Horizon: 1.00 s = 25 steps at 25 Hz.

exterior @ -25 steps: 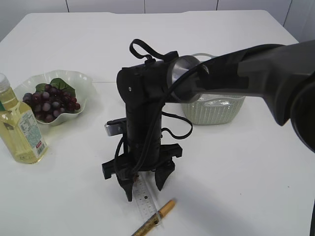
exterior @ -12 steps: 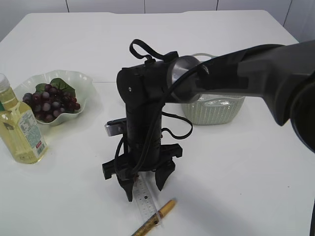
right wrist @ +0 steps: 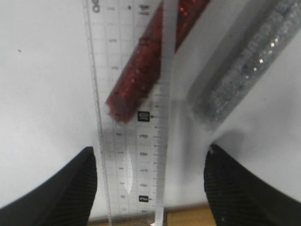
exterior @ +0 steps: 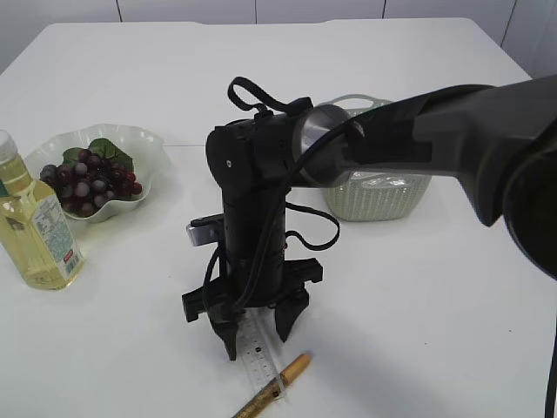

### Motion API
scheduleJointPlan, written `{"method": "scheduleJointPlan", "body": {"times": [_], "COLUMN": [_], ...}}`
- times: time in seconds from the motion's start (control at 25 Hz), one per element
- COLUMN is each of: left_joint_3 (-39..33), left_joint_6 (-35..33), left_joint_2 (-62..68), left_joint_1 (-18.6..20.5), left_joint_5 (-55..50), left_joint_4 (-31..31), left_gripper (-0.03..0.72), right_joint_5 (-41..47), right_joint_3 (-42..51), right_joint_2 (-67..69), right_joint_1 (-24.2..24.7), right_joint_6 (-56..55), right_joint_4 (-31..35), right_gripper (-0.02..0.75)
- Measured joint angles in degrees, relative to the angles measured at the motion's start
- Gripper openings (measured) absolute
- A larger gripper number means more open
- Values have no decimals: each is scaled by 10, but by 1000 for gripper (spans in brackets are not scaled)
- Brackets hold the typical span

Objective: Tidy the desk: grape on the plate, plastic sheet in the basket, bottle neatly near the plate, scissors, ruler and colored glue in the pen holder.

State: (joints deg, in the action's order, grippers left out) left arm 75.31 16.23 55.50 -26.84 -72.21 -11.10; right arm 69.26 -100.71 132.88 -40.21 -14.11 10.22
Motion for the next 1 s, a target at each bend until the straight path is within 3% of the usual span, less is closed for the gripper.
{"method": "scheduleJointPlan", "body": {"times": [0.08, 0.2, 0.28, 1.0], "left_joint_3": [0, 0, 0, 0], "left_joint_6": [0, 0, 0, 0], "left_joint_2": [0, 0, 0, 0], "left_joint_1": [0, 0, 0, 0], "left_joint_5": [0, 0, 0, 0], "left_joint_4": [-3, -6, -6, -6], "left_gripper": [353, 351, 351, 333], "right_joint_5": [0, 0, 0, 0], "right_joint_3": [0, 0, 0, -1], "right_joint_2": [0, 0, 0, -28], "right_joint_1": [0, 0, 0, -12], "right_joint_6": [0, 0, 0, 6], "right_joint_4": [0, 0, 0, -6], "right_gripper": [469, 308, 261, 256]}}
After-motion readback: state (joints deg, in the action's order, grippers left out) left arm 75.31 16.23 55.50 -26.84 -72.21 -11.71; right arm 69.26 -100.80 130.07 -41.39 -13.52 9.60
